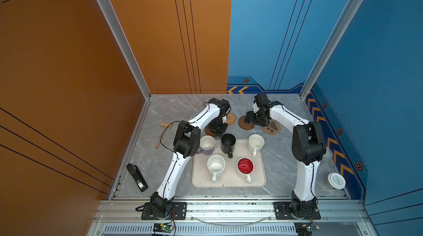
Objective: Place cups on coasters
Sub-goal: Rotate the coaster at the top-center of the table.
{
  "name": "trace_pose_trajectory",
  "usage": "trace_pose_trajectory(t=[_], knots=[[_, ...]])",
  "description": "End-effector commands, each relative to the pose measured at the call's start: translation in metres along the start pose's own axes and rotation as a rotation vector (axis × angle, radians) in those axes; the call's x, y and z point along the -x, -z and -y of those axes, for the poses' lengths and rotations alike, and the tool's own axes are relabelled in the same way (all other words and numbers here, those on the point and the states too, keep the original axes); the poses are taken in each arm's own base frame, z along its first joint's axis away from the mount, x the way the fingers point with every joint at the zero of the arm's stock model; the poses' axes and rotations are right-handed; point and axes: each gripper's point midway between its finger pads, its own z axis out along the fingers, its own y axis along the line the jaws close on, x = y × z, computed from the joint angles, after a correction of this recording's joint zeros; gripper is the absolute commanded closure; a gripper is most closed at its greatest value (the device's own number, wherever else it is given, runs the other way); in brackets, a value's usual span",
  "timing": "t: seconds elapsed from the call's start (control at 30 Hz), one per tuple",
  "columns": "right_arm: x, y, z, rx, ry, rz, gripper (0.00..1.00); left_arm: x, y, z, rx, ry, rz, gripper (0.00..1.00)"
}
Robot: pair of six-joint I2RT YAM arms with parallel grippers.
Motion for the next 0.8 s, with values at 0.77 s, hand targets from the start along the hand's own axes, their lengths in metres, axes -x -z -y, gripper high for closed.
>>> trace_pose_trajectory(t=[0.77], knots=[[-0.003, 0.000, 0.004, 0.001, -0.024, -0.001, 0.30, 0.020, -0.018, -0.018, 0.029, 0.058, 0.003, 0.73]])
